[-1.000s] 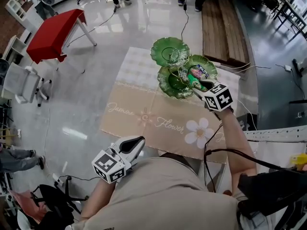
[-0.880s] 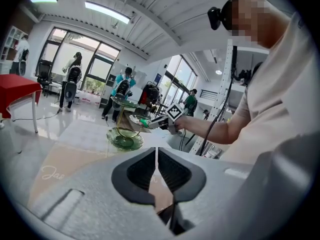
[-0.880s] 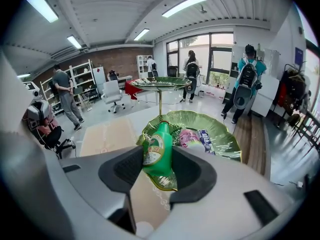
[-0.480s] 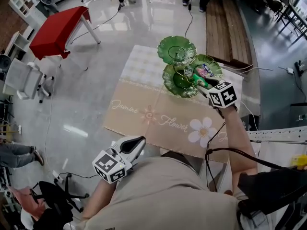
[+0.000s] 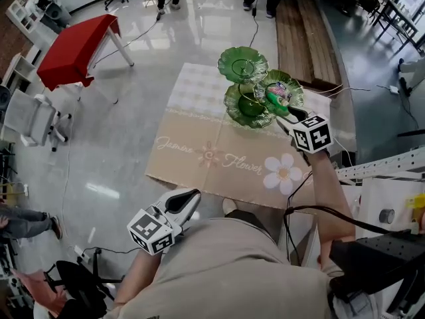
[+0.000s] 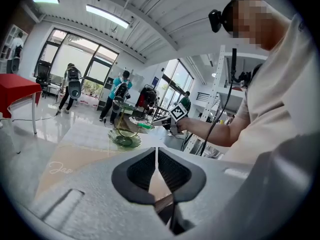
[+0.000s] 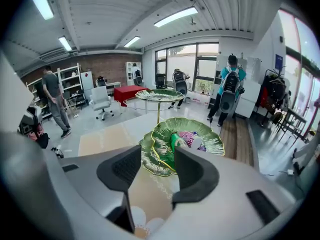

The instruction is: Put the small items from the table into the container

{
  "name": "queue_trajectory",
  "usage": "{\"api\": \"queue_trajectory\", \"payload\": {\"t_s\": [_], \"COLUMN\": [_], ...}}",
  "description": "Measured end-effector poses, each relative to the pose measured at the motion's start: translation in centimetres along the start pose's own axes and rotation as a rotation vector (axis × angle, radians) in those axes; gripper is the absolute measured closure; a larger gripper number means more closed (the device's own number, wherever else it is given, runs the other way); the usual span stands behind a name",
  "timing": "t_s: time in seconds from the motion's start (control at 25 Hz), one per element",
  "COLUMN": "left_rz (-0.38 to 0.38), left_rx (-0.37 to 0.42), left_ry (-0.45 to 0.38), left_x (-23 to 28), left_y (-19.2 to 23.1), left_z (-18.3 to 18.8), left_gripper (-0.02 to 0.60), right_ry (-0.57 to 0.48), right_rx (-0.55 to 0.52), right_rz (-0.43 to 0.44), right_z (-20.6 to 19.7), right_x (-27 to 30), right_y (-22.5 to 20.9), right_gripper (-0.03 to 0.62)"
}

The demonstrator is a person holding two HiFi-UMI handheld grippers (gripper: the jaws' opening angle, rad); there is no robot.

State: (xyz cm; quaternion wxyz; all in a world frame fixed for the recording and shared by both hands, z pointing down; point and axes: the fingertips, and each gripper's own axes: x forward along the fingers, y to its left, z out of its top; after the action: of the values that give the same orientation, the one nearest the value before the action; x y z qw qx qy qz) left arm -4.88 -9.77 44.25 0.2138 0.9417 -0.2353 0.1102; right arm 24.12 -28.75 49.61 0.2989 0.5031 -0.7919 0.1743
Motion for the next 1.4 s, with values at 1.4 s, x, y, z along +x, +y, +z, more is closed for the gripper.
{"api": "queue_trajectory", "payload": {"t_s": [1.4], "left_rz": [-0.216], "left_rx": [0.036], "left_ry": [0.048], "left_x": [-16.3], "left_y": [-9.1], "left_z": [-10.7], "left_gripper": [0.572], "right_ry": [-0.146], "right_rx": [0.035], "right_rz": [0.167], "right_z": [-13.3], "right_x": [-15.4], "right_y": [41.3], "right_gripper": [0.579]}}
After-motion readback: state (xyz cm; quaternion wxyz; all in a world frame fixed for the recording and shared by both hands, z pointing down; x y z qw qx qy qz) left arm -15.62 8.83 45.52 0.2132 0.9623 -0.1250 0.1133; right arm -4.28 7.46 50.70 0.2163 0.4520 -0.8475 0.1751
